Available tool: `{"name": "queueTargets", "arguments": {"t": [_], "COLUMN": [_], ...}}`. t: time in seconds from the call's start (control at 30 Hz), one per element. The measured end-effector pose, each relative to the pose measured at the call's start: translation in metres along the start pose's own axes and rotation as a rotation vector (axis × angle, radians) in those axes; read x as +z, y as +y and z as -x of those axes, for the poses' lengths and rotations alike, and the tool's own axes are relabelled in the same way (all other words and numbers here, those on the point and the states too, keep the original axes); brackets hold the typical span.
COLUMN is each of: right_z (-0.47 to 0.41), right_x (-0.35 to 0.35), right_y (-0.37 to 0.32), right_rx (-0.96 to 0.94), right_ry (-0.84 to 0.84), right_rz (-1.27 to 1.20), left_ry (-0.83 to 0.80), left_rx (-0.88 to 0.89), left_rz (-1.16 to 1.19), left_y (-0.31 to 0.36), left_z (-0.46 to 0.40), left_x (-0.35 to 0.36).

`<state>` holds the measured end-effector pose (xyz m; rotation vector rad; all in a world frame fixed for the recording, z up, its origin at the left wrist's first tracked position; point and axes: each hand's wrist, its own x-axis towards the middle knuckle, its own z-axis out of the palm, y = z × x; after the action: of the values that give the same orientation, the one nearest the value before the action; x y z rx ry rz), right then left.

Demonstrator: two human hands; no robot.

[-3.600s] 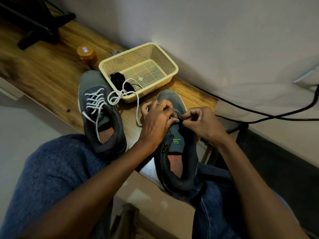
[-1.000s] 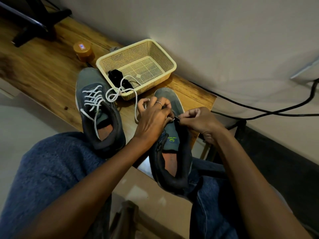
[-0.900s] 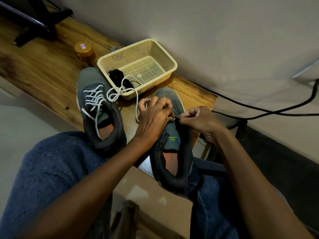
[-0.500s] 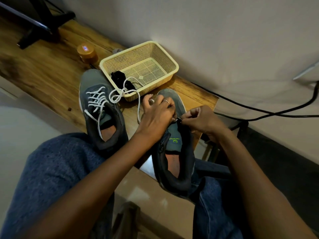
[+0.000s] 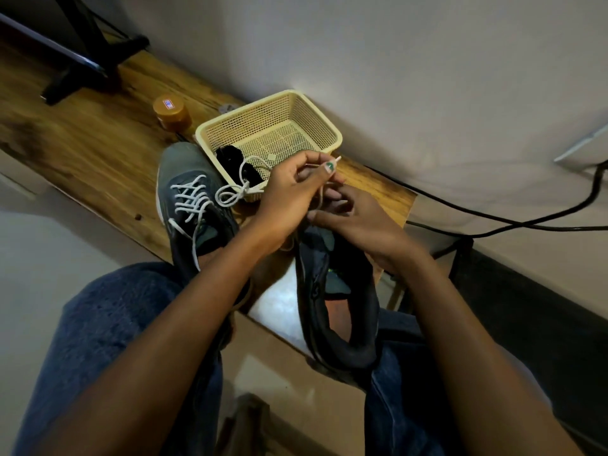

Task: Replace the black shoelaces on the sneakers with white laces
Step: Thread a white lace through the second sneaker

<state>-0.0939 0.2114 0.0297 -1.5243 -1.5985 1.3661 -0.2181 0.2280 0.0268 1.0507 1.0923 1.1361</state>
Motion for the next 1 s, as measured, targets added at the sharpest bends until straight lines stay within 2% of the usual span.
{"name": "queueTargets", "arguments": {"t": [0.07,0.17,0.3,0.37,0.47,0.57,0.63,0.73,0.8,0.87,0.93,1.0], "right_z": [0.002,-0.001,0.001,0.002,0.001,0.000,0.000,0.000,-0.002,-0.004,-0.005,-0.004], "right_x": [0.006,0.005,0.000,-0.008,-0.027,-0.048,-0.058,-0.061,-0.056,-0.047,-0.037,-0.030], "right_y": [-0.008,-0.011,-0.015,-0.014,-0.011,-0.001,0.007,0.011,0.007,0.002,-0.004,-0.009], "right_rx": [0.008,0.019,0.114,0.124,0.096,0.109,0.138,0.109,0.063,0.035,0.010,-0.018], "right_ry": [-0.027,0.001,-0.089,-0.090,0.008,0.176,0.327,0.515,0.520,0.439,0.321,0.215], "right_rz": [-0.222,-0.360,-0.385,-0.302,-0.112,0.009,0.028,0.010,-0.016,-0.063,-0.135,-0.209], "left_ry": [0.020,0.062,0.159,0.313,0.635,0.920,0.996,0.907,0.784,0.619,0.299,-0.098], "left_rx": [-0.007,-0.031,0.028,0.094,0.267,0.396,0.375,0.232,0.157,0.222,0.323,0.259], "left_rz": [0.133,0.325,0.314,0.238,0.172,0.087,-0.022,-0.277,-0.630,-0.915,-0.952,-0.817], "left_y": [0.007,0.017,0.025,0.028,0.033,0.034,0.031,0.023,0.017,0.015,0.010,-0.003], "left_z": [0.001,0.001,-0.003,-0.009,-0.019,-0.023,-0.025,-0.025,-0.021,-0.015,-0.012,-0.009], "left_x": [0.004,0.001,-0.012,-0.025,-0.050,-0.073,-0.083,-0.082,-0.068,-0.051,-0.034,-0.020]}}
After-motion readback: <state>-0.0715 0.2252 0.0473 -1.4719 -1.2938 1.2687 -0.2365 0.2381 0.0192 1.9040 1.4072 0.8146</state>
